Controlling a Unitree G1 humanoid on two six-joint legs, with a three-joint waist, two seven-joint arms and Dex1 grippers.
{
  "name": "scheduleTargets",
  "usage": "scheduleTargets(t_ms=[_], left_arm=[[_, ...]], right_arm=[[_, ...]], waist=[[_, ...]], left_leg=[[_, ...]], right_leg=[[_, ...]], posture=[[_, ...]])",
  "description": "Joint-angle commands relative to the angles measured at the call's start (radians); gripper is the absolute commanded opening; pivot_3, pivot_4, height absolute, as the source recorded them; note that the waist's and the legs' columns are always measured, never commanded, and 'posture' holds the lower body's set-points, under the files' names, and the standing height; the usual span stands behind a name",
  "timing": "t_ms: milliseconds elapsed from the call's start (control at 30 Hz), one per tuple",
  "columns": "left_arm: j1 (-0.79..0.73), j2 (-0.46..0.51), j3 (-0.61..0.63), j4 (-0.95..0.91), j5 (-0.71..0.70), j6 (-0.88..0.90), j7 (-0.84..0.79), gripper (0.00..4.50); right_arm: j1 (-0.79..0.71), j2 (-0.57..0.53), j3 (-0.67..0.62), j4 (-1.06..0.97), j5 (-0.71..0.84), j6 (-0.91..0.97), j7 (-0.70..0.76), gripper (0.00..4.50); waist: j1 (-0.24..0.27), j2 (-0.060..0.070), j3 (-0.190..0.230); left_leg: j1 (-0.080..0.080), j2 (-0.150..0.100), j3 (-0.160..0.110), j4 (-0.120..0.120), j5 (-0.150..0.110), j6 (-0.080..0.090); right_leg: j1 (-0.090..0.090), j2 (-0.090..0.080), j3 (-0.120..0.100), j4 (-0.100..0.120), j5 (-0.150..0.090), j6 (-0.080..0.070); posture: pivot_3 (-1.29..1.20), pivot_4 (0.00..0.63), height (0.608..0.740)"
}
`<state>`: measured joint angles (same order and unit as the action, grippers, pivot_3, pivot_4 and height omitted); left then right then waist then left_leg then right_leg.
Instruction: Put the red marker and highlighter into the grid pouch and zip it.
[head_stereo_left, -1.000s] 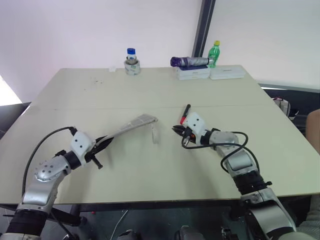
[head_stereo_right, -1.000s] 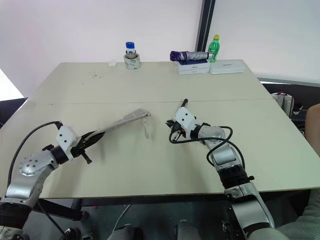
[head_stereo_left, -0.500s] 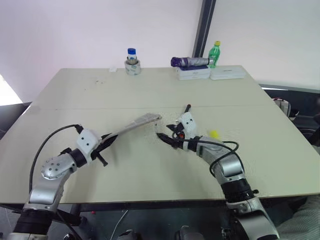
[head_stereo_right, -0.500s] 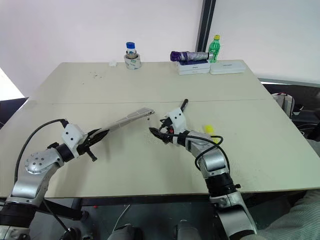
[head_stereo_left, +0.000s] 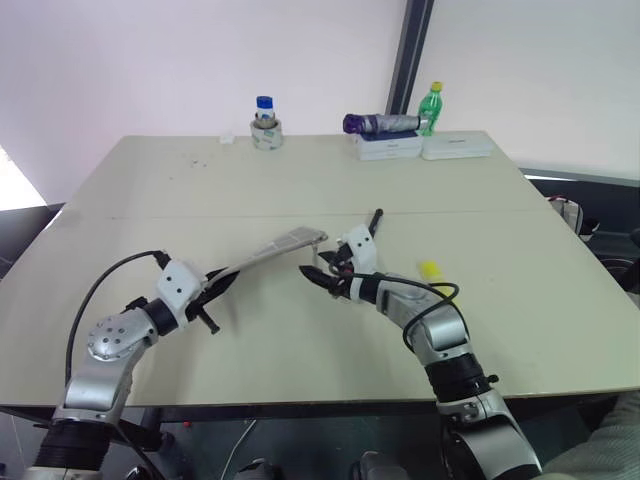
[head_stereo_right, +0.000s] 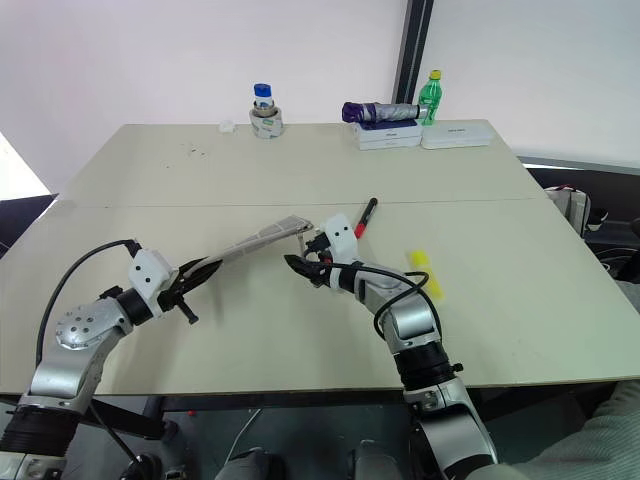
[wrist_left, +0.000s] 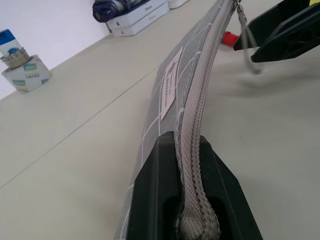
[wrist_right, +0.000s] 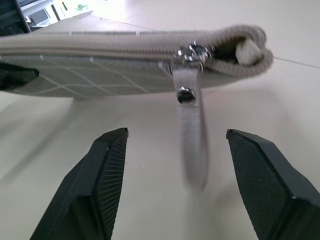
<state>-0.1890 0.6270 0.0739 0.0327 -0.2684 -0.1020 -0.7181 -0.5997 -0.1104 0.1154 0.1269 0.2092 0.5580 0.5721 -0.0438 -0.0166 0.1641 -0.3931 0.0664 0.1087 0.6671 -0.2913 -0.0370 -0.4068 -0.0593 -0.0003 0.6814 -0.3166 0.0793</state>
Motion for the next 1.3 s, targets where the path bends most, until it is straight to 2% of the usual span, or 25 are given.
scheduleTargets(t_ms=[33, 67, 100, 133, 467, 567, 767, 1033, 1233, 1300], left_arm=[[-0.008, 0.0, 0.027, -0.025, 0.012, -0.028, 0.003, 0.0], [-0.01, 0.0, 0.024, -0.023, 0.02, -0.032, 0.005, 0.0], [-0.011, 0.0, 0.022, -0.021, 0.025, -0.035, 0.006, 0.0], [-0.012, -0.002, 0.021, -0.02, 0.028, -0.036, 0.006, 0.0], [-0.029, -0.022, 0.027, -0.001, 0.038, -0.05, 0.006, 0.0], [-0.034, -0.022, 0.041, -0.009, 0.019, -0.035, 0.009, 0.0], [-0.035, -0.016, 0.055, -0.026, -0.003, -0.02, -0.011, 0.0], [-0.044, -0.024, 0.04, -0.03, -0.011, -0.018, -0.043, 0.0], [-0.049, -0.023, 0.038, -0.027, 0.001, -0.025, -0.05, 0.0], [-0.049, -0.024, 0.037, -0.024, 0.006, -0.028, -0.047, 0.0]], right_arm=[[-0.018, 0.008, -0.001, -0.017, 0.01, -0.018, -0.008, 1.41], [-0.015, 0.002, -0.001, -0.023, 0.009, -0.017, -0.004, 1.0], [-0.012, -0.004, -0.003, -0.03, 0.011, -0.014, -0.002, 0.38], [-0.01, -0.009, -0.003, -0.036, 0.012, -0.012, 0.002, 0.06], [-0.004, -0.038, 0.025, -0.027, -0.028, -0.06, -0.005, 0.06], [0.018, -0.064, 0.013, -0.036, -0.022, -0.068, 0.01, 0.91], [0.035, -0.085, -0.009, -0.038, -0.008, -0.074, 0.016, 3.9], [-0.039, 0.044, -0.04, 0.05, 0.041, -0.095, -0.017, 3.9], [-0.06, 0.058, -0.036, 0.082, 0.035, -0.109, -0.017, 3.9], [-0.052, 0.045, -0.029, 0.077, 0.033, -0.104, -0.009, 3.38]], waist=[[0.0, 0.0, 0.0], [0.0, 0.0, 0.0], [0.0, 0.0, 0.0], [0.0, 0.0, 0.0], [-0.001, 0.0, 0.0], [0.0, 0.0, 0.0], [0.0, 0.0, 0.0], [-0.002, 0.0, 0.0], [0.003, 0.0, 0.0], [0.001, 0.0, 0.0]], left_leg=[[0.0, 0.0, 0.0, 0.0, 0.0, 0.0], [0.0, 0.0, 0.0, 0.0, 0.0, 0.0], [0.0, 0.0, 0.0, 0.0, 0.0, 0.0], [0.0, 0.0, 0.0, 0.0, 0.0, 0.0], [0.0, 0.0, 0.0, 0.0, -0.001, 0.001], [0.0, 0.0, 0.0, 0.0, -0.001, 0.001], [0.0, 0.0, 0.0, 0.0, -0.001, 0.002], [0.0, 0.0, 0.0, 0.0, -0.001, 0.001], [-0.001, 0.0, -0.001, 0.0, 0.0, 0.0], [-0.001, 0.0, 0.0, 0.0, 0.0, 0.0]], right_leg=[[0.0, 0.0, 0.0, 0.0, 0.0, 0.0], [0.0, 0.0, 0.0, 0.0, 0.0, 0.0], [0.0, 0.0, 0.0, 0.0, 0.0, 0.0], [0.0, 0.0, 0.0, 0.0, 0.0, 0.0], [0.0, 0.0, 0.0, 0.0, 0.0, 0.0], [0.0, 0.0, 0.0, 0.0, 0.0, 0.0], [0.0, -0.001, 0.0, 0.0, 0.0, 0.0], [-0.001, 0.001, 0.0, 0.0, 0.0, 0.0], [0.0, -0.001, 0.0, -0.001, 0.0, 0.0], [0.0, -0.002, 0.0, -0.001, 0.0, 0.0]], posture=[[0.0, 0.15, 0.74], [0.0, 0.15, 0.74], [0.0, 0.15, 0.74], [0.0, 0.15, 0.74], [0.0, 0.15, 0.74], [0.0, 0.15, 0.74], [0.0, 0.15, 0.74], [0.0, 0.15, 0.74], [0.0, 0.15, 0.74], [0.0, 0.15, 0.74]])
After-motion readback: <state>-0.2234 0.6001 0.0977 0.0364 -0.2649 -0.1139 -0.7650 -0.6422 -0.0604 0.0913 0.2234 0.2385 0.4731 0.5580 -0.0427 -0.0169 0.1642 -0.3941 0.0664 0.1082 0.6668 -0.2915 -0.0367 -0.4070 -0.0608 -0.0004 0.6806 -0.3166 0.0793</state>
